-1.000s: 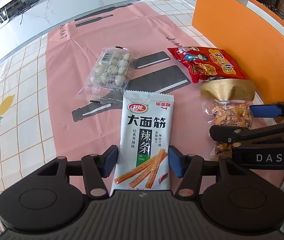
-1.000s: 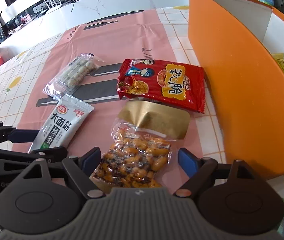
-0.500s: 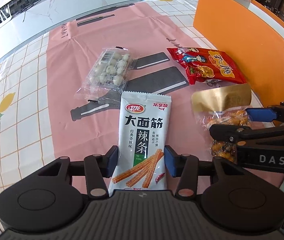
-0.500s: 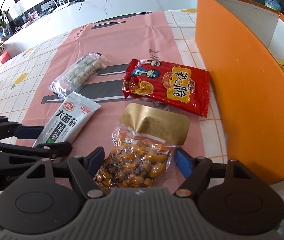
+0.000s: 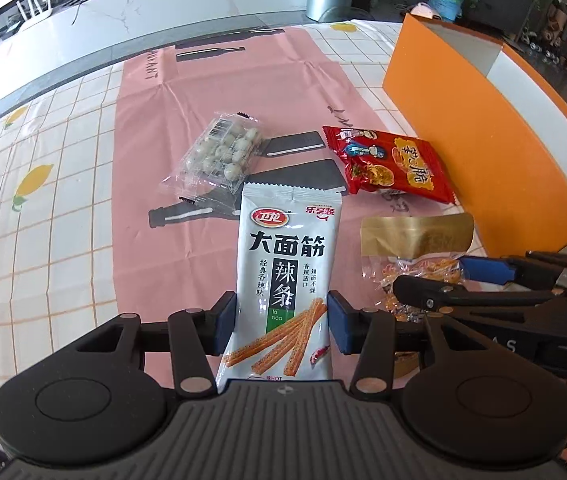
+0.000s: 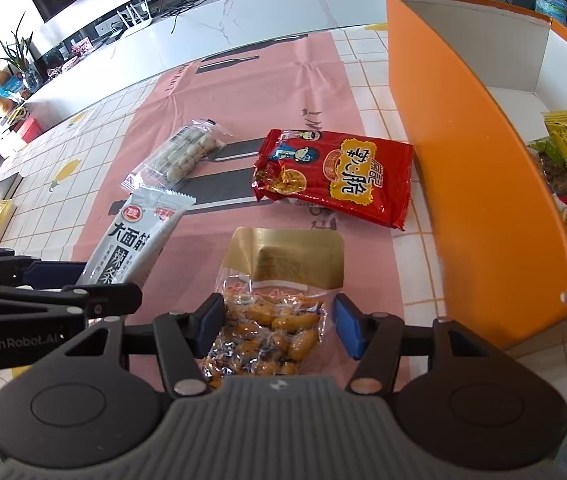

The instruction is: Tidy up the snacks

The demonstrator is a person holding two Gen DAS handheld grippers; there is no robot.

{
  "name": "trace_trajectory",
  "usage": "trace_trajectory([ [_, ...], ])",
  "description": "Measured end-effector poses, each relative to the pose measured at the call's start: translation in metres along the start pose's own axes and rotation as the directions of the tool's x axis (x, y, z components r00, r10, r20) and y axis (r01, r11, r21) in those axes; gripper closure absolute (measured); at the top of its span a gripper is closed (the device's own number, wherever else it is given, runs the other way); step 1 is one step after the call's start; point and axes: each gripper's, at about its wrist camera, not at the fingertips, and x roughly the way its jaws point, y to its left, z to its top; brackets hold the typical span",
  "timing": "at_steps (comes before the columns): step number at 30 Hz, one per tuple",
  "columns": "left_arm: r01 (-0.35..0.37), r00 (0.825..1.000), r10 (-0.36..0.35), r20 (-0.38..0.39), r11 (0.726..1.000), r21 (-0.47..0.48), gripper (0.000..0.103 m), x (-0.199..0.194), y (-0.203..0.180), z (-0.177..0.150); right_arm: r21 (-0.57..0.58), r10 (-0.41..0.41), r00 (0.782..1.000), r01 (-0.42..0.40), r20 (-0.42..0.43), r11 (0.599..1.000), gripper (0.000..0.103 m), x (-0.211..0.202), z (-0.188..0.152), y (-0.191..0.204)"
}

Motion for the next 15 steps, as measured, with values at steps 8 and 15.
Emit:
trace_trajectory([
  [8, -0.001, 1.0, 0.001, -0.001, 0.996, -0.088, 0.048, -0.018, -0.02, -0.015, 0.021, 0.029, 0.999, -0.03, 0.033, 0.999, 0.046, -0.026, -0.009, -0.012],
  [15, 0.007, 0.998, -0.001, 0.057, 0.993, -0.116, 0.048, -0.045, -0.042, -0.022, 0.065, 0.069, 0.993, -0.075, 0.096, 0.995, 0.047, -0.066, -0.017, -0.029],
])
